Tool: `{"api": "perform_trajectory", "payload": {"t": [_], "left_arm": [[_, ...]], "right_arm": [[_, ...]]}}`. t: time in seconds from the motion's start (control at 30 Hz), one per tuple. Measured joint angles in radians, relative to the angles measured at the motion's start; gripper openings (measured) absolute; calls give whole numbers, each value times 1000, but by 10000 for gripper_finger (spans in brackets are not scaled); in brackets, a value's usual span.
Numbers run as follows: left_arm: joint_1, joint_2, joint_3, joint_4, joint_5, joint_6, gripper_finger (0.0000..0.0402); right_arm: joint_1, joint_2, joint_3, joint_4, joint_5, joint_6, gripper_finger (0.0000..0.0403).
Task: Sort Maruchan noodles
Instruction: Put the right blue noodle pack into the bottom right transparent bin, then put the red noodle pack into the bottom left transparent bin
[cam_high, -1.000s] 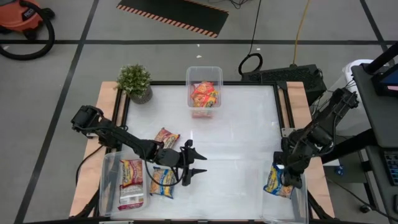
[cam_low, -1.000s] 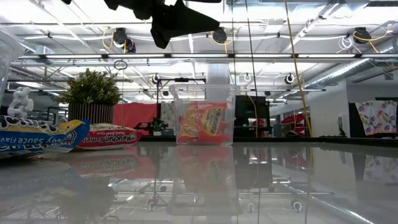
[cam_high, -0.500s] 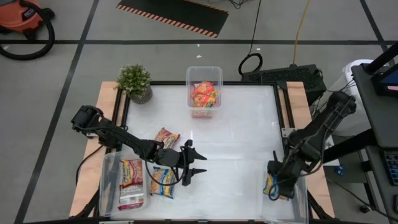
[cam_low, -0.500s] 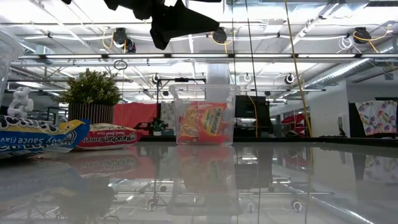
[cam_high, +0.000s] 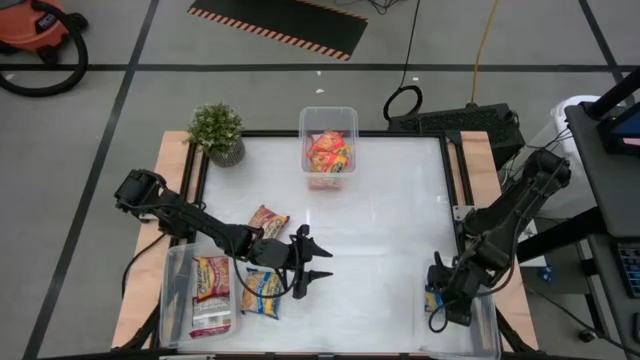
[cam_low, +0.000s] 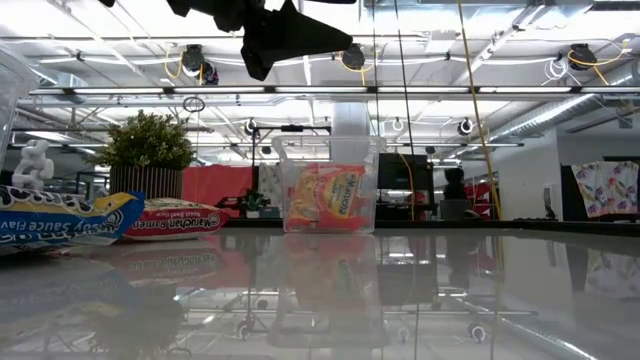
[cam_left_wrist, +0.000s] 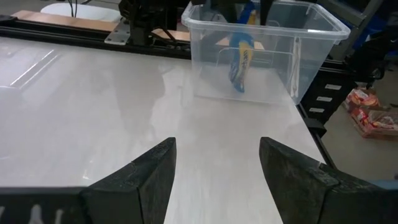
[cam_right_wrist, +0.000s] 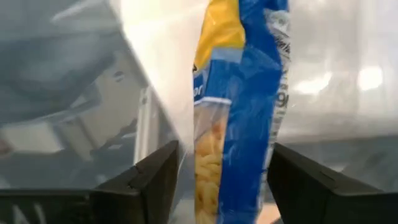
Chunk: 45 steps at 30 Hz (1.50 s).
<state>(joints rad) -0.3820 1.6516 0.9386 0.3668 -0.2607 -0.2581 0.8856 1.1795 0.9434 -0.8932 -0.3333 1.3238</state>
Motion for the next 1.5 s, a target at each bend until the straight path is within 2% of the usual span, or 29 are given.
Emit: {"api": "perform_trajectory", "payload": {"t": [0.13, 0.27, 0.47, 0.7, 0.83, 1.0, 1.1, 1.17, 1.3, 1.43, 1.5], "left_arm": [[2, 0, 0, 0, 0, 0, 235], [2, 0, 0, 1, 0, 0, 235], [2, 0, 0, 2, 0, -8, 235], [2, 0, 0, 2, 0, 26, 235], [2, 0, 0, 2, 0, 44, 235], [3, 0, 0, -6, -31, 66, 235], [5, 0, 0, -96, -158, 63, 235], [16, 0, 0, -180, -254, 5, 235], [54, 0, 0, -343, -301, -117, 235], [86, 0, 0, -473, -300, -192, 235], [105, -6, 6, -557, -291, -226, 235]], "right_arm": [[-2, -69, -1, 5, -14, 73, 227], [-1, -147, -1, -31, -1, 138, 218], [-1, -211, -1, -139, 88, 140, 202], [-2, -255, -1, -36, 245, 29, 192], [-2, -276, -1, 96, 409, -85, 186], [-22, -266, -1, 279, 717, -288, 182], [-41, -226, -1, 367, 888, -418, 182], [-65, -188, -1, 411, 975, -501, 182], [-140, -101, -1, 472, 1063, -632, 182], [-235, -9, -1, 532, 1063, -743, 182], [-289, 31, -1, 561, 1025, -812, 182]]}}
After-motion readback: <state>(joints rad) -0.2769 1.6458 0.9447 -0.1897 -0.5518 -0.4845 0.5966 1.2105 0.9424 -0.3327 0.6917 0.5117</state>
